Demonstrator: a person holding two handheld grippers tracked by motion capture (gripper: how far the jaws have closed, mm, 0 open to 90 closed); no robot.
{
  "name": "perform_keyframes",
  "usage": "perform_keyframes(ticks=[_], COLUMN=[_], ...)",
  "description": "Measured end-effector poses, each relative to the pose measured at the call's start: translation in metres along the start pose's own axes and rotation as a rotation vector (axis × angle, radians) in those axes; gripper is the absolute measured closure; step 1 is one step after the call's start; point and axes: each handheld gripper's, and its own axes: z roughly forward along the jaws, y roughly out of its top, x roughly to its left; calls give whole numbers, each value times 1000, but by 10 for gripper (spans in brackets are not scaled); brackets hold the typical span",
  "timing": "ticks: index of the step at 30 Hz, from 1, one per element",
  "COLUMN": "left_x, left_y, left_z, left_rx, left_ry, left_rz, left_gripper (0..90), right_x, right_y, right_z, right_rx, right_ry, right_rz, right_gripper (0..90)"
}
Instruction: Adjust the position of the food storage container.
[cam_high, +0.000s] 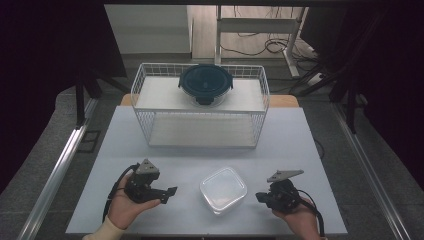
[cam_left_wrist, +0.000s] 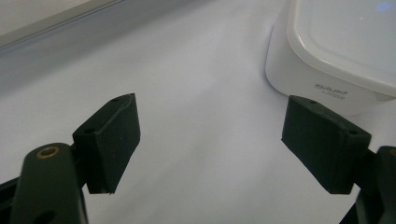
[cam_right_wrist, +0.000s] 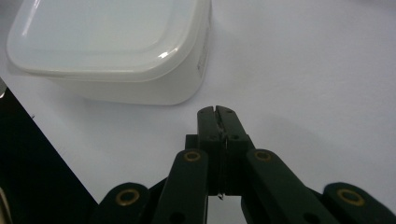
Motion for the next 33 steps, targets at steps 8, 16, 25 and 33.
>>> perform_keyframes(ticks=[8, 16, 25, 33], left_x=[2, 1, 2, 3], left_y=[0, 0, -1, -1], left_z=[0, 1, 1, 1], left_rx=[3, 5, 5, 6], left_ry=[0, -3, -2, -3], left_rz=[-8, -4, -7, -6], left_gripper=[192, 192, 192, 192], right_x=[5, 13, 16, 23], right_y=[3, 8, 15, 18], right_z=[9, 18, 24, 29], right_rx=[23, 39, 42, 56], right_ry=[9, 22, 14, 31], right_rz=[-12, -33, -23, -36], right_gripper=[891, 891, 891, 891])
